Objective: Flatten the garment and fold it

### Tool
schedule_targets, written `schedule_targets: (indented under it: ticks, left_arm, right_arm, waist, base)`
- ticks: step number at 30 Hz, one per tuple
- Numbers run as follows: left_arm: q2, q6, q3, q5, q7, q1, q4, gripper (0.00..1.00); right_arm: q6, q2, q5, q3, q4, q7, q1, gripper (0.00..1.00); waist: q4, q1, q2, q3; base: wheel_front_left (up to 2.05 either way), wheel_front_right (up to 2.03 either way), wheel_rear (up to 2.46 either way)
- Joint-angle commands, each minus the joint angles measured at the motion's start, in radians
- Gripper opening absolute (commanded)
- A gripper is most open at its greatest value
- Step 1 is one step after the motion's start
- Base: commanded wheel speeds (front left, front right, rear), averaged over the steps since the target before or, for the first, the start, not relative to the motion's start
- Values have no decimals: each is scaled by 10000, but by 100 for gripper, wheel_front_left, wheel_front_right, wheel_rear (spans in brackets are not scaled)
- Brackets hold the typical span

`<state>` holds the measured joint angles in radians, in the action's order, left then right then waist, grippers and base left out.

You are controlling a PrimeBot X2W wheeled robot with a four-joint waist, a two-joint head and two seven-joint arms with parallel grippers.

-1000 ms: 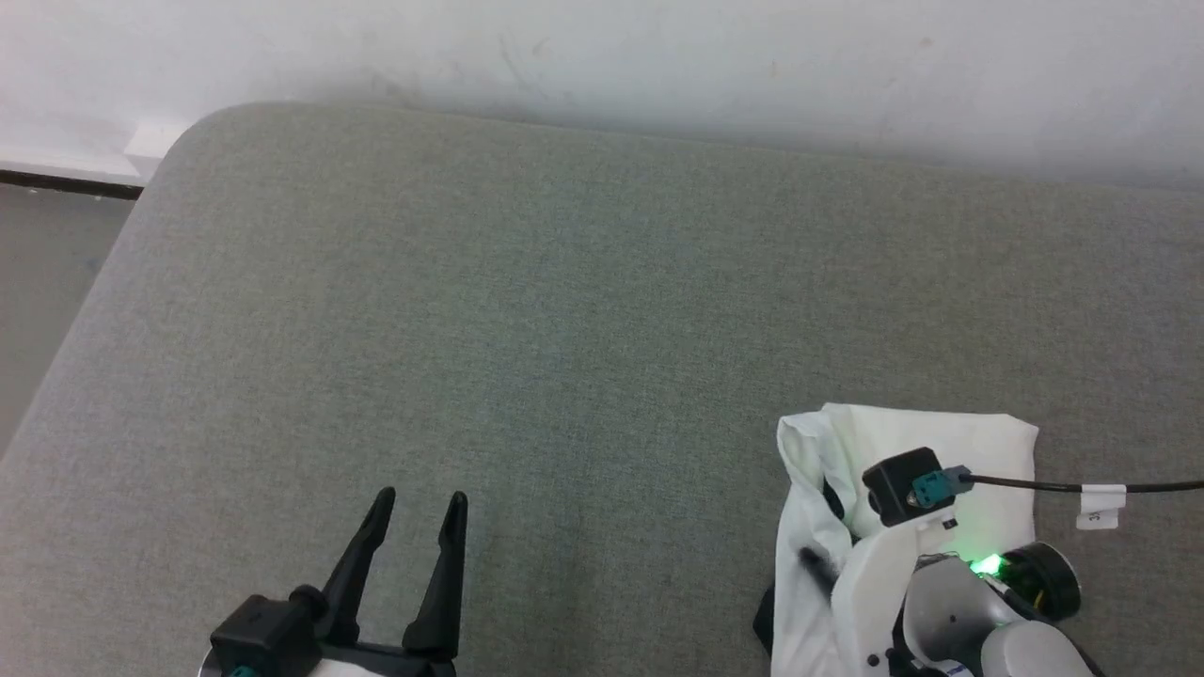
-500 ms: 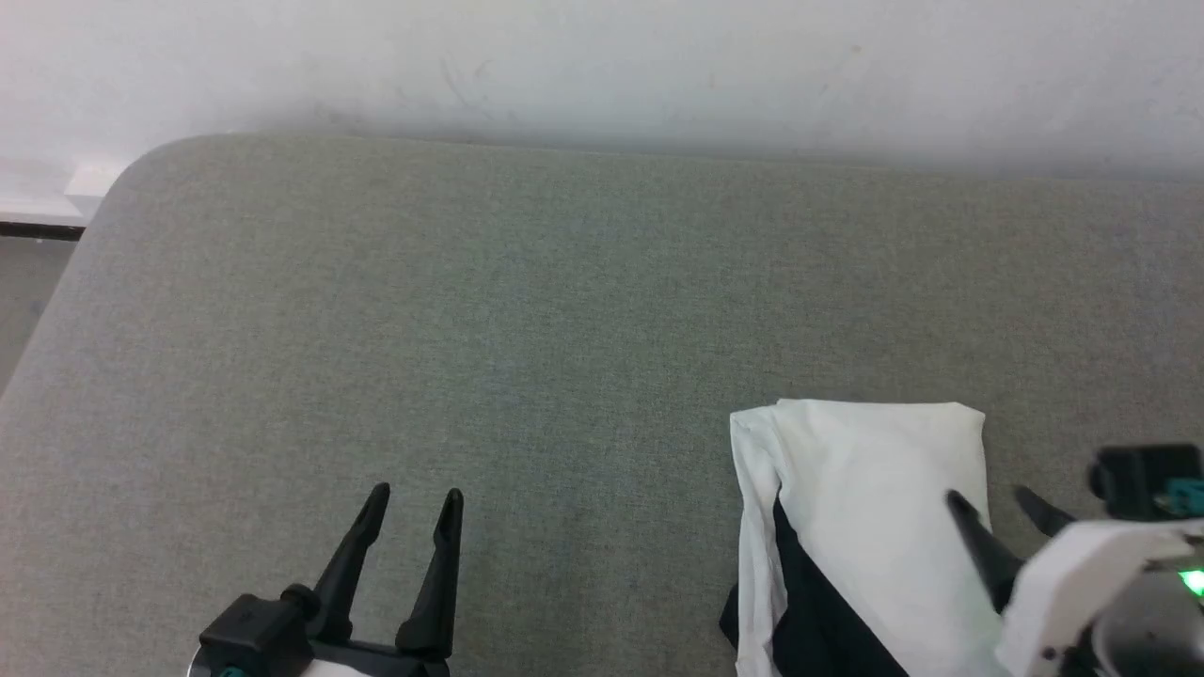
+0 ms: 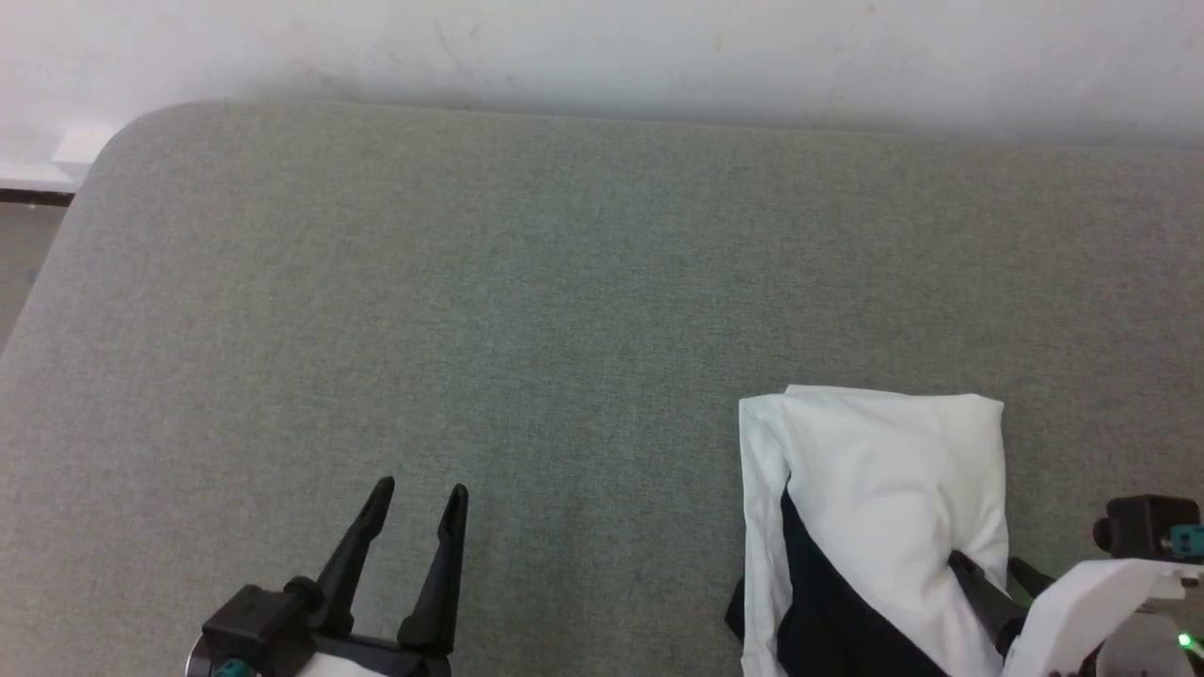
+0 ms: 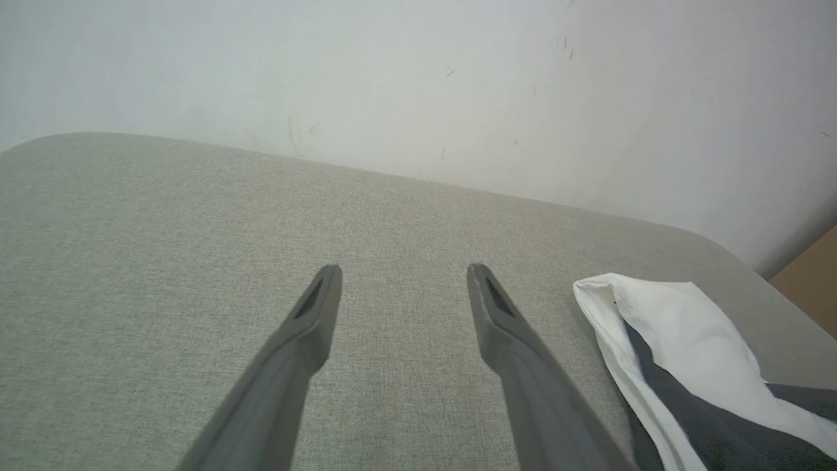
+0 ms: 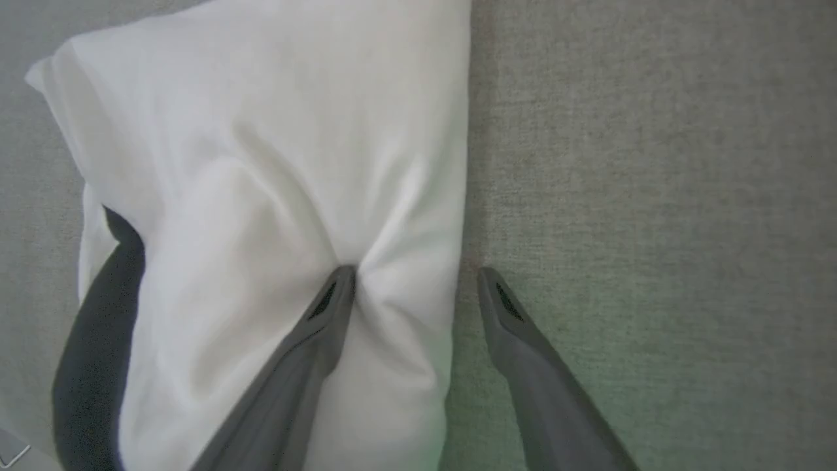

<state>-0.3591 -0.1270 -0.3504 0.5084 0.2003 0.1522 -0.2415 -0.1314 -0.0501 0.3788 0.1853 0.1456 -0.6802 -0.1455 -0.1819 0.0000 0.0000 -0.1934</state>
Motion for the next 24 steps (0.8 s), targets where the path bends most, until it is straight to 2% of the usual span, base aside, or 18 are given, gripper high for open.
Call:
schedule_targets:
  ticks: [1, 5, 6, 8, 13, 19, 24]
  left_arm:
    - [-59, -81, -14, -46, -40, -175, -50, 100]
    - [-60, -138, -52, -50, -93, -145, -92, 100]
    - [-59, -144, -68, -47, -107, -133, -95, 100]
    - [-57, -158, -93, -36, -132, -113, -97, 100]
    - [-34, -186, -111, -6, -106, -90, -96, 100]
    - [-38, -200, -68, -72, 8, -247, -237, 100]
    - [-98, -179, -54, -186, -31, -643, -425, 100]
  right_arm:
    - [7, -1, 67, -54, -269, 65, 233, 100]
    - [7, -1, 210, -182, -1196, 210, 600, 100]
    - [7, -1, 276, -143, -1418, 255, 659, 43]
    - [7, -1, 243, -80, -1801, 365, 766, 0]
    - [7, -1, -274, -21, -1953, 838, 1176, 0]
    - [7, -5, -1657, 129, -1008, 725, 2147, 0]
    - [7, -784, -2268, 166, -246, -61, 3102, 0]
  waist:
    - [-101, 0, 0, -64]
    - [-180, 0, 0, -75]
    - [-196, 0, 0, -66]
    - [-208, 0, 0, -37]
    - [11, 0, 0, 57]
    - [601, 0, 0, 17]
    - [1089, 0, 0, -499]
  base:
    - [0, 0, 0]
    - [0, 0, 0]
    - [0, 0, 0]
    - [0, 0, 0]
    - [0, 0, 0]
    - [0, 0, 0]
    - [0, 0, 0]
